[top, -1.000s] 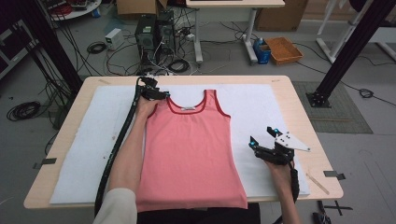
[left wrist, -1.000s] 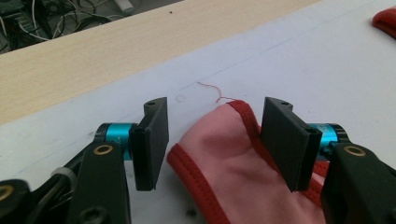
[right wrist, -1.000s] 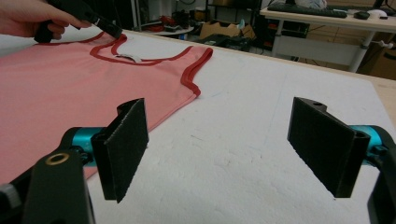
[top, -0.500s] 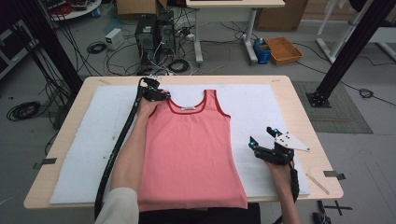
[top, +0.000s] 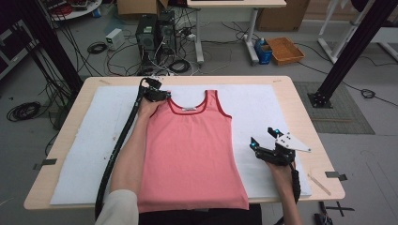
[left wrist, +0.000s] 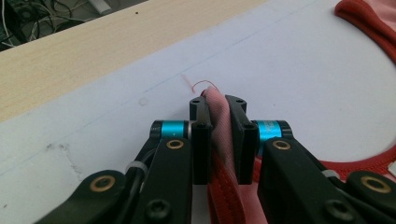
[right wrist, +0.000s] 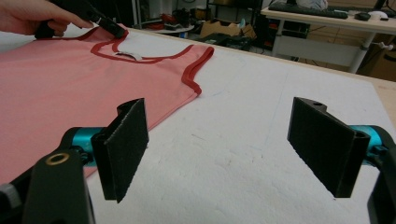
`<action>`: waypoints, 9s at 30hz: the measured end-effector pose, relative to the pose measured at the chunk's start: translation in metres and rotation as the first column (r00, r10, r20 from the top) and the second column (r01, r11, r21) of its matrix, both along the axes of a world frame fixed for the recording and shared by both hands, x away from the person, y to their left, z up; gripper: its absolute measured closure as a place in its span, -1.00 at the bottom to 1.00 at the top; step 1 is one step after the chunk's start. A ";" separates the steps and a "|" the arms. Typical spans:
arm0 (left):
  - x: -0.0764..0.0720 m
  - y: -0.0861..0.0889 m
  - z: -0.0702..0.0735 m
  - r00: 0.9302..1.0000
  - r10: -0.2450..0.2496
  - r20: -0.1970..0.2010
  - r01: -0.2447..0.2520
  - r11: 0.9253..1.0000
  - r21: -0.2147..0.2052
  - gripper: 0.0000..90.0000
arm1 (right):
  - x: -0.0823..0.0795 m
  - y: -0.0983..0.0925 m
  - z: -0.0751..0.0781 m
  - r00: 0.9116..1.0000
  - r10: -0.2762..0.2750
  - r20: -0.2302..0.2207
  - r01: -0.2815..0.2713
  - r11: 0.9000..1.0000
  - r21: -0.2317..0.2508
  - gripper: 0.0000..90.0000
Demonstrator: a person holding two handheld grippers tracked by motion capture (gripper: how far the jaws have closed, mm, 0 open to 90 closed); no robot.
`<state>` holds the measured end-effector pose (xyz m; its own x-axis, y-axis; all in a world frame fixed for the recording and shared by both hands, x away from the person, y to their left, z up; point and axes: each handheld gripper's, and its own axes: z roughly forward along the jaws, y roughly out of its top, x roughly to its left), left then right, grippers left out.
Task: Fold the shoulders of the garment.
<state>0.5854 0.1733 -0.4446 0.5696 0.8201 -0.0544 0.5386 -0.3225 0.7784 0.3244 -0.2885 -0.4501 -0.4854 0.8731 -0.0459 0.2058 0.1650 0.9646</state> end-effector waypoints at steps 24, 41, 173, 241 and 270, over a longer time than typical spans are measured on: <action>-0.087 -0.002 0.044 0.981 -0.174 0.087 0.180 0.982 -0.063 0.80 | 0.000 0.000 0.000 1.000 0.005 0.003 -0.004 1.000 -0.008 -0.55; -0.135 -0.017 0.008 0.964 -0.263 -0.045 0.262 0.965 -0.030 0.67 | -0.001 0.001 0.000 1.000 0.003 0.002 -0.003 1.000 -0.009 -0.55; -0.231 0.074 -0.004 0.983 -0.142 0.118 0.157 0.980 -0.125 -0.33 | 0.074 0.023 0.038 0.970 0.128 -0.208 -0.133 0.991 -0.009 -0.58; -0.233 0.075 -0.005 0.985 -0.118 0.129 0.134 0.983 -0.124 -0.32 | 0.275 0.169 0.011 0.877 0.084 -0.473 -0.224 0.943 -0.247 0.81; -0.231 0.076 -0.005 0.988 -0.105 0.114 0.120 0.984 -0.135 -0.31 | 0.114 0.128 0.042 0.845 0.392 -0.364 -0.462 0.878 -0.125 0.81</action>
